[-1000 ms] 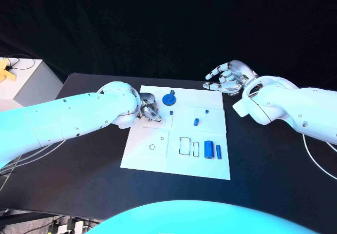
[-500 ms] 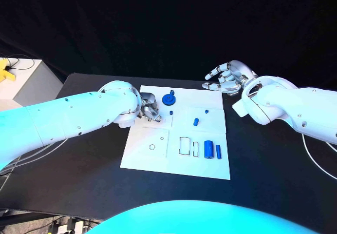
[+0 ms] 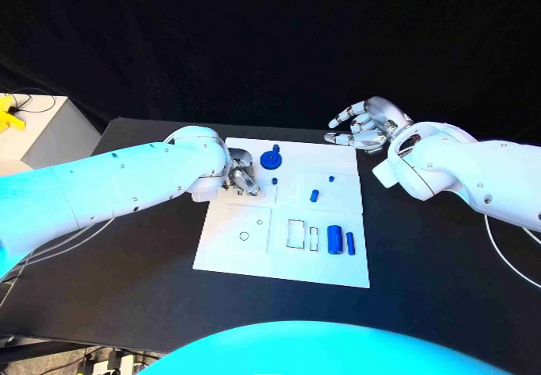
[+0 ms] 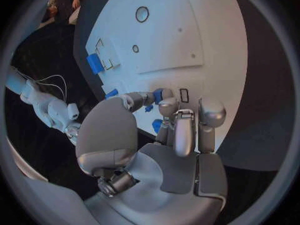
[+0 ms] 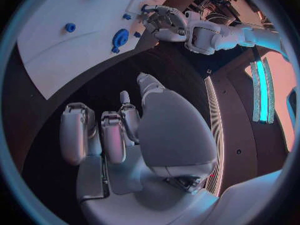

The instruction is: Assemble the parts on the task board

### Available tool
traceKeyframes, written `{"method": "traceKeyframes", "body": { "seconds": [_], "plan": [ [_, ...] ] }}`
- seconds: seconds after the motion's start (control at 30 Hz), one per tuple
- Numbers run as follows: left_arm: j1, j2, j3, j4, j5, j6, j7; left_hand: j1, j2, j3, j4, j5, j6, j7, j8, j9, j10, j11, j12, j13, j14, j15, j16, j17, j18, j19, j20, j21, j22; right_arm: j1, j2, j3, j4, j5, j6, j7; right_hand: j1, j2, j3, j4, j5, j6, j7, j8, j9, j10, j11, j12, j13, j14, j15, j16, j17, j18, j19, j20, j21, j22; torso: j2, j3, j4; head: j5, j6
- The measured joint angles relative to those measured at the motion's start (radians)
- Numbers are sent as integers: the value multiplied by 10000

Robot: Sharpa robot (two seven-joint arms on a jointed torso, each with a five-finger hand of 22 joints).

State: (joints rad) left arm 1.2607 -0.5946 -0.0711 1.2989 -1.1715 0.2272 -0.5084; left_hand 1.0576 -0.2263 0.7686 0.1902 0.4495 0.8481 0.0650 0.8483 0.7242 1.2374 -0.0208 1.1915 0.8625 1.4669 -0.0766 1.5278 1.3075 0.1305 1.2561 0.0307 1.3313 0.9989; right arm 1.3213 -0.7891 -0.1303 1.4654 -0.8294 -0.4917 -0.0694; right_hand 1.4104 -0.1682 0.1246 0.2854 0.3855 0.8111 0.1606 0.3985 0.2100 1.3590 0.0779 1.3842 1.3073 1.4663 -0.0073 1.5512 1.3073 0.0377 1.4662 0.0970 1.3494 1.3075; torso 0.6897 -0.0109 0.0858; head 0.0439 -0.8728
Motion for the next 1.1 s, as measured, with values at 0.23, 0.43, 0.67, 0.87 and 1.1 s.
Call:
{"method": "traceKeyframes", "body": {
  "seconds": [0.23,0.43,0.67,0.87,1.1],
  "plan": [
    [2,87,-2,-101,-49,22,-20,-64,66,0,0,-2,137,-63,-65,10,35,35,-55,-148,0,1,0,0,0,0,0,0,0,0,-4,0,1,0,4,-1,-52,-28,0,0,0,0,0,0,1,0,0,0,8,0,0,0,0,0,0,0,0,-1,0,-4,3,-12,0],
    [-5,96,-6,-119,-80,-53,-18,-195,198,-89,-89,-77,150,-122,-106,38,24,36,-250,-405,0,1,0,0,-1,0,0,0,-56,-2,-13,0,5,0,6,-1,-52,-29,0,0,0,0,0,0,1,-37,37,0,7,0,0,0,0,0,0,0,0,-1,1,-15,4,-17,0],
    [-16,62,-11,-100,-99,-206,5,-514,67,-321,-321,-139,-84,-174,-184,140,-373,-41,-532,-824,-1,1,-1,0,-1,-114,37,-195,-323,-5,-23,0,6,0,8,-1,-52,-29,0,0,0,-18,18,0,1,-37,37,0,7,0,0,0,0,0,0,0,-41,3,3,-23,12,-27,0],
    [-23,22,-13,-71,-114,-294,13,-795,-107,-269,-742,-139,-50,-212,-319,85,-423,-91,-462,-732,-1,1,0,0,-1,-114,37,-236,-347,-10,-26,0,6,0,8,-1,-52,-29,-1,1,0,-34,34,0,2,-37,37,0,5,0,0,0,0,0,0,0,-48,6,5,-26,12,-28,0],
    [-27,-33,-9,-29,-120,-361,35,-816,-109,-738,-619,-130,46,-188,-437,5,-424,-94,-415,-665,-1,1,-1,0,-1,-114,38,-236,-358,-24,-34,-1,3,0,8,1,-52,-29,-1,1,0,-34,34,0,2,-73,2,-42,4,0,0,-39,0,0,0,0,-97,6,7,-26,12,-28,0]
  ]
}}
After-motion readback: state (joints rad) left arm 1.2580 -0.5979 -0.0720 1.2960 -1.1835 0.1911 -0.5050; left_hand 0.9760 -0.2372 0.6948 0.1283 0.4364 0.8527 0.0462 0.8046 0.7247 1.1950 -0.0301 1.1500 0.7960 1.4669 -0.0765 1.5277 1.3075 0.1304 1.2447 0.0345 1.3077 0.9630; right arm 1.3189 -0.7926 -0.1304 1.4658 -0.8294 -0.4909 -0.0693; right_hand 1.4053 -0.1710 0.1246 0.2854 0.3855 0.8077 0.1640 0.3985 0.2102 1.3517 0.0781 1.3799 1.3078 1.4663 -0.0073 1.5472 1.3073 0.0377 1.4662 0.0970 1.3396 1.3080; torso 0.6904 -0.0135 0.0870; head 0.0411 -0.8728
